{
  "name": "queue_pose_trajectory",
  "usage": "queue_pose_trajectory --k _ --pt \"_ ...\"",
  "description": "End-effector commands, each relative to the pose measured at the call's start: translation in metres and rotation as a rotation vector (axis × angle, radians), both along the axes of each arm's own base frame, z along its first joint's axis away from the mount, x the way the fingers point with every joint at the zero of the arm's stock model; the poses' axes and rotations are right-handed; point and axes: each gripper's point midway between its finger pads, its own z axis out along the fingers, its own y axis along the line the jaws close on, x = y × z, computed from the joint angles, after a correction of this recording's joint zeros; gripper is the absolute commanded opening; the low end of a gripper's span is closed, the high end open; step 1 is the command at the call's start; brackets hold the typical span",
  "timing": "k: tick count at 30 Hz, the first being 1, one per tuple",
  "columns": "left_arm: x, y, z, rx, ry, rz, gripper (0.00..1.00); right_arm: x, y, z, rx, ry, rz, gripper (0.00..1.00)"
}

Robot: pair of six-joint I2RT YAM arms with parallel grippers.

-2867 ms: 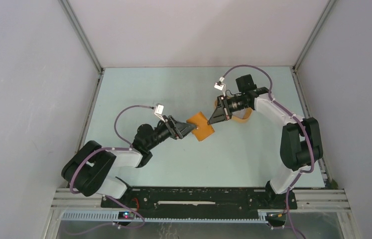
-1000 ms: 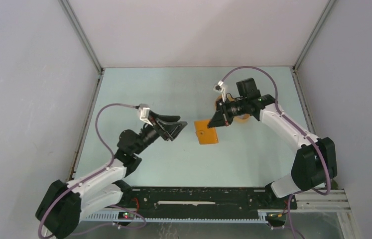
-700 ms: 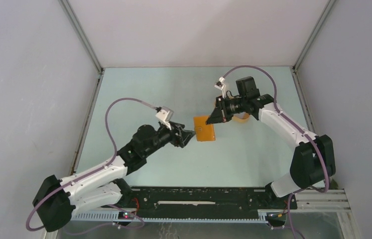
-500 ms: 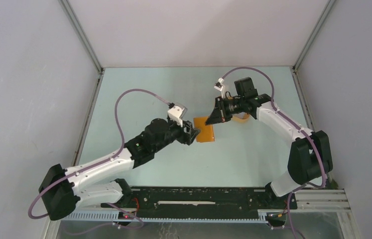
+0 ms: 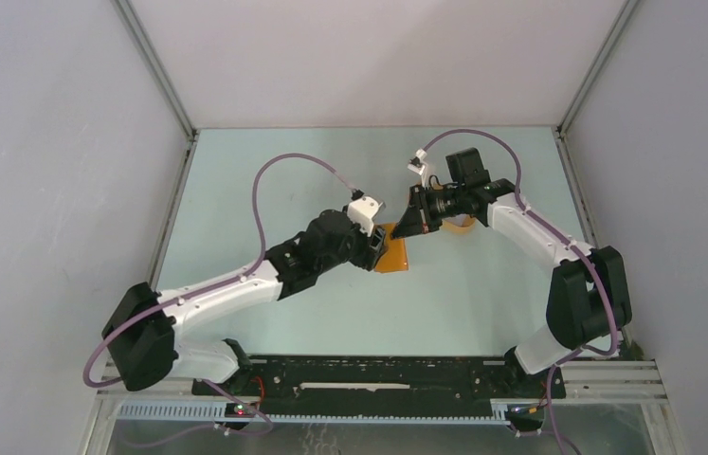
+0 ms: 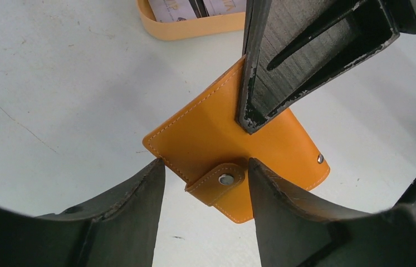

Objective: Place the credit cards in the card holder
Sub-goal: Open the card holder.

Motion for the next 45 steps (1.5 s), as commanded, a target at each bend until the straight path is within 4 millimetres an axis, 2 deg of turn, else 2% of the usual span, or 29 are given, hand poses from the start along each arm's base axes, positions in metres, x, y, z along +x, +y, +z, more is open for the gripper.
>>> queue_pose_trajectory --k 1,13,17,26,32,42,45 --pt "0.004 -0.017 0.025 -0.026 -0.034 -0.049 0.6 0.001 0.002 0.005 0.031 0.001 0.01 0.0" --pt "-0.003 -0.02 0.006 0.01 0.033 -0.07 0.5 0.001 0.001 0.008 0.038 0.004 0.009 0.0" --pt "0.0 -0.02 0.005 0.015 0.031 -0.062 0.43 0.001 0.001 0.008 0.039 0.005 0.011 0.0" --pt "0.006 -0.015 0.01 0.027 -0.003 -0.031 0.25 0.001 0.0 0.007 0.037 0.003 0.012 0.0" --pt "0.005 -0.008 0.011 0.01 -0.02 -0.013 0.02 0.003 -0.002 0.005 0.026 -0.001 0.008 0.0" --pt "0.005 0.006 0.008 -0.142 0.027 0.018 0.0 0.006 -0.004 0.001 0.005 -0.015 0.005 0.0" --pt "-0.001 0.004 0.009 -0.192 0.042 -0.02 0.0 0.007 -0.005 0.0 0.002 -0.025 0.006 0.0"
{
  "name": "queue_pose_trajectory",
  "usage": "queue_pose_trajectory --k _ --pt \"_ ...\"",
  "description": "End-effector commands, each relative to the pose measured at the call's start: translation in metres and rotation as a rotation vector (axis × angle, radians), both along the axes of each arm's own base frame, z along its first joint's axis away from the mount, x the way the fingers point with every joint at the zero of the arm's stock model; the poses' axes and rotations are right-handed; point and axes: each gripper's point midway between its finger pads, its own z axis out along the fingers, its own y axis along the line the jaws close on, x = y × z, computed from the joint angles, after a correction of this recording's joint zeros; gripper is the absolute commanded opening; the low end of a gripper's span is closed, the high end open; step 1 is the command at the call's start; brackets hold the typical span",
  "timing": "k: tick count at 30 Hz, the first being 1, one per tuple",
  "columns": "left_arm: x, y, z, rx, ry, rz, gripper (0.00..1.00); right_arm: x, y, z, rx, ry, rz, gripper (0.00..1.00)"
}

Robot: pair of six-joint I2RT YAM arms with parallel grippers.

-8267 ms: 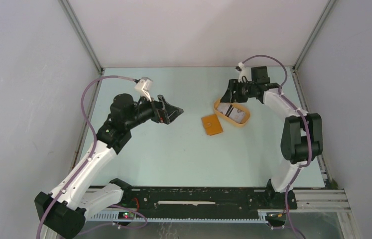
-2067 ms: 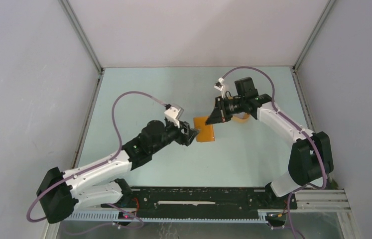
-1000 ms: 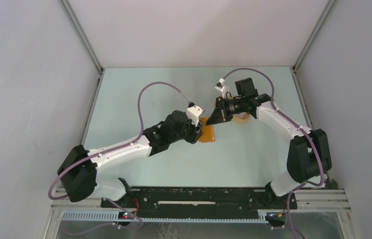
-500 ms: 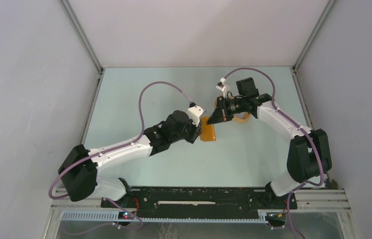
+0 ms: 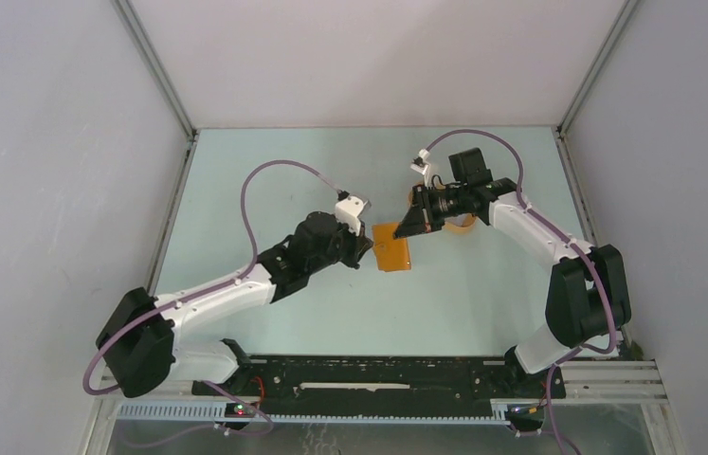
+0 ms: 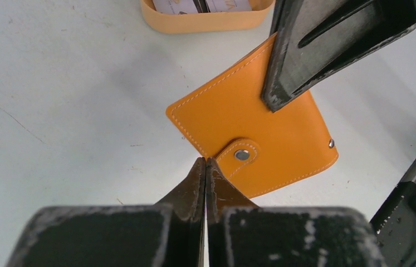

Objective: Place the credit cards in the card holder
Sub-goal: Open the card holder.

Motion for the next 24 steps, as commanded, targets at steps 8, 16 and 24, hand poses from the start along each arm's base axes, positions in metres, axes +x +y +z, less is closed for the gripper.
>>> queue_pose_trajectory --k 8,16,24 --pt "-0.015 -0.006 0.032 -0.196 -0.029 -0.073 0.44 0.004 0.0 0.003 0.014 -0.033 0.023 0.0" --pt "-0.002 -0.021 0.024 -0.156 0.039 0.0 0.49 0.003 0.0 0.003 0.015 -0.026 0.026 0.0" --pt "0.004 -0.029 0.018 -0.091 0.044 0.038 0.54 0.003 0.001 0.0 0.013 -0.015 0.032 0.0"
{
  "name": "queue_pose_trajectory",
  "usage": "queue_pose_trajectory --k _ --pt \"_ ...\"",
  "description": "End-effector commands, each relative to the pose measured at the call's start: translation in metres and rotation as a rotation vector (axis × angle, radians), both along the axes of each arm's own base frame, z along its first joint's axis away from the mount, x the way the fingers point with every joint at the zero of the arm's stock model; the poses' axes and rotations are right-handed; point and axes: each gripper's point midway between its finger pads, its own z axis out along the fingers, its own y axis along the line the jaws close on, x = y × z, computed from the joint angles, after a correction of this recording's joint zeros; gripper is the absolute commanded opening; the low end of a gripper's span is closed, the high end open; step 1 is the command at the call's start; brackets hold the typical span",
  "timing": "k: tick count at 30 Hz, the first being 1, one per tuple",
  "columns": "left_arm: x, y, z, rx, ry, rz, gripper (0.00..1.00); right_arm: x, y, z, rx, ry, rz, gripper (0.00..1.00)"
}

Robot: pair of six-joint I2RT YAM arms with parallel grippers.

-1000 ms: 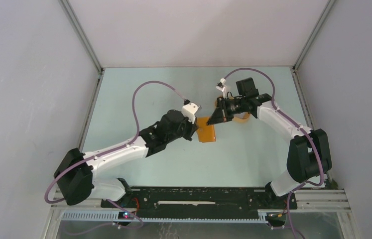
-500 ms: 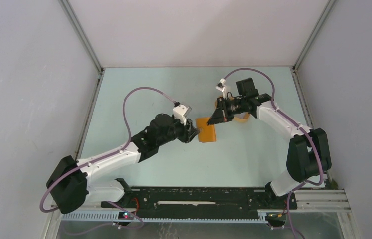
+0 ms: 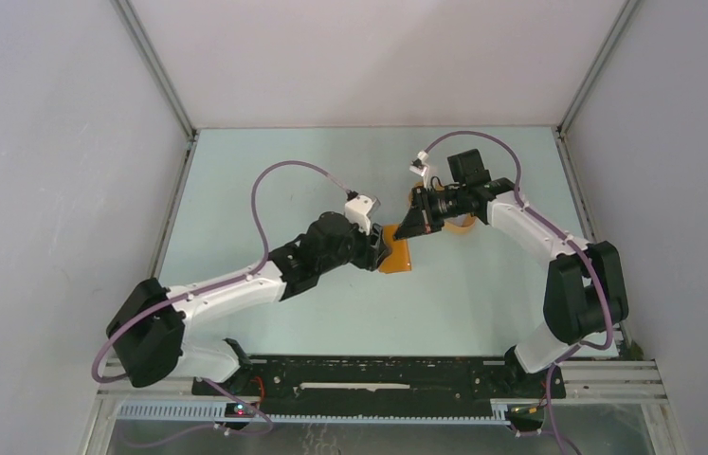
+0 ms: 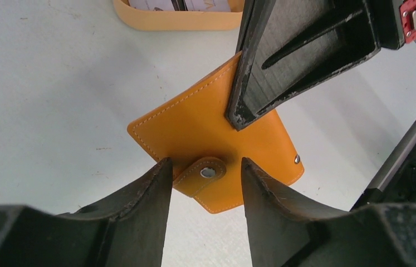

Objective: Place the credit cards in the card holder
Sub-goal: Open the card holder.

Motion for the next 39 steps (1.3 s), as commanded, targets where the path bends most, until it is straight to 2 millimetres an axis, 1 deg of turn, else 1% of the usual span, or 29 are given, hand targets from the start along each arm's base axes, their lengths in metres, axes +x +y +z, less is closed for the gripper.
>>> queue_pose_trajectory --k 1,3,9,11,12,14,17,20,24,29,31,33,39 --pt "0.013 -0.008 0.022 -0.004 -0.036 0.044 0.55 0.002 0.002 0.007 0.02 -0.018 0.021 0.0" --pt "0.014 -0.01 0.018 0.011 -0.027 0.036 0.56 0.002 0.002 0.008 0.023 -0.017 0.022 0.0" --pt "0.012 -0.012 0.006 0.052 0.001 0.017 0.53 0.0 0.003 0.01 0.032 -0.013 0.027 0.0" --pt "0.011 -0.013 0.004 0.059 0.008 0.007 0.52 -0.001 0.003 0.012 0.039 -0.011 0.03 0.0" --pt "0.009 -0.013 0.001 0.063 0.014 -0.003 0.5 -0.001 0.003 0.012 0.043 -0.011 0.033 0.0" --pt "0.007 -0.015 0.0 0.07 0.016 -0.027 0.46 -0.002 0.004 0.013 0.048 -0.008 0.037 0.0" --pt "0.008 -0.016 -0.003 0.078 0.017 -0.028 0.45 -0.004 0.004 0.014 0.056 -0.003 0.044 0.0" --pt "0.012 -0.017 0.0 0.079 0.008 -0.019 0.43 -0.005 0.005 0.015 0.061 -0.003 0.051 0.0" --pt "0.017 -0.019 0.004 0.083 -0.011 -0.014 0.34 -0.007 0.006 0.016 0.067 0.001 0.059 0.0" --pt "0.021 -0.018 0.002 0.094 -0.013 -0.016 0.15 -0.008 0.007 0.015 0.066 0.015 0.071 0.0" --pt "0.022 -0.016 0.0 0.097 -0.009 -0.016 0.07 -0.009 0.007 0.014 0.066 0.016 0.075 0.0" --pt "0.023 -0.013 -0.003 0.099 -0.004 -0.009 0.01 -0.008 0.007 0.013 0.062 0.013 0.073 0.0" --pt "0.027 0.006 -0.01 0.061 0.018 0.047 0.0 -0.003 0.003 0.01 0.035 -0.007 0.052 0.0"
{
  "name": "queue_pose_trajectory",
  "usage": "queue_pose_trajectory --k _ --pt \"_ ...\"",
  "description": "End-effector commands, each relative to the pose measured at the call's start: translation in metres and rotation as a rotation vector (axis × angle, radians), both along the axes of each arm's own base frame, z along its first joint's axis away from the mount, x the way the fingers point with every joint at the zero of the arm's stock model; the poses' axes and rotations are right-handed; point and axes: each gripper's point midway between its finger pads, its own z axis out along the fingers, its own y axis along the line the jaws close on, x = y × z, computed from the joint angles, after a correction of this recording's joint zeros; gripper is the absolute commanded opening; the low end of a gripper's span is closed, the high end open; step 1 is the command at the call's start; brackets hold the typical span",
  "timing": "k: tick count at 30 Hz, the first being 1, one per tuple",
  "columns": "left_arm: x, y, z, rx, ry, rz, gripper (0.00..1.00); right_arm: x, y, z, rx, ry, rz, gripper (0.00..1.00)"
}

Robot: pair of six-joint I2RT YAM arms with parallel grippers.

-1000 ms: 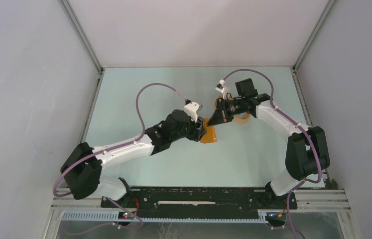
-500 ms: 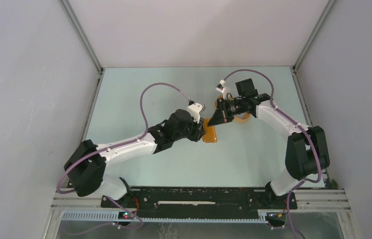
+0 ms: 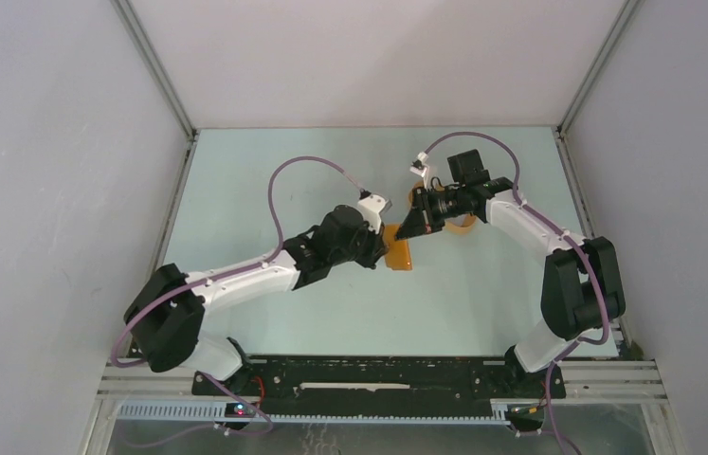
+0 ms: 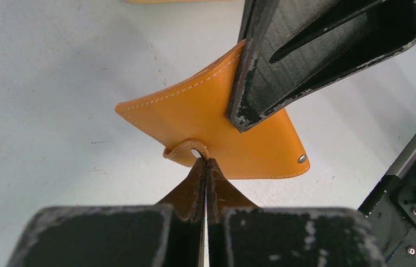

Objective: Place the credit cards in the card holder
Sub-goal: Open the card holder.

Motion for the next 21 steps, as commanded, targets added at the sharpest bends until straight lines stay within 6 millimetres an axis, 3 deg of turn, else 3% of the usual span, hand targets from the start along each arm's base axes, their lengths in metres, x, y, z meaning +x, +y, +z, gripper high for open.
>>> queue_pose_trajectory --k 1,14,21 --pt "0.02 0.017 0.013 -0.061 -0.047 0.088 0.0 -0.005 0.004 0.02 0.045 -0.01 0.036 0.0" --pt "0.028 0.046 0.004 -0.154 -0.011 0.211 0.0 0.006 -0.004 0.01 -0.029 -0.05 -0.017 0.0" --pt "0.021 0.046 0.0 -0.241 0.037 0.18 0.01 0.003 -0.005 0.012 -0.004 -0.077 0.028 0.0"
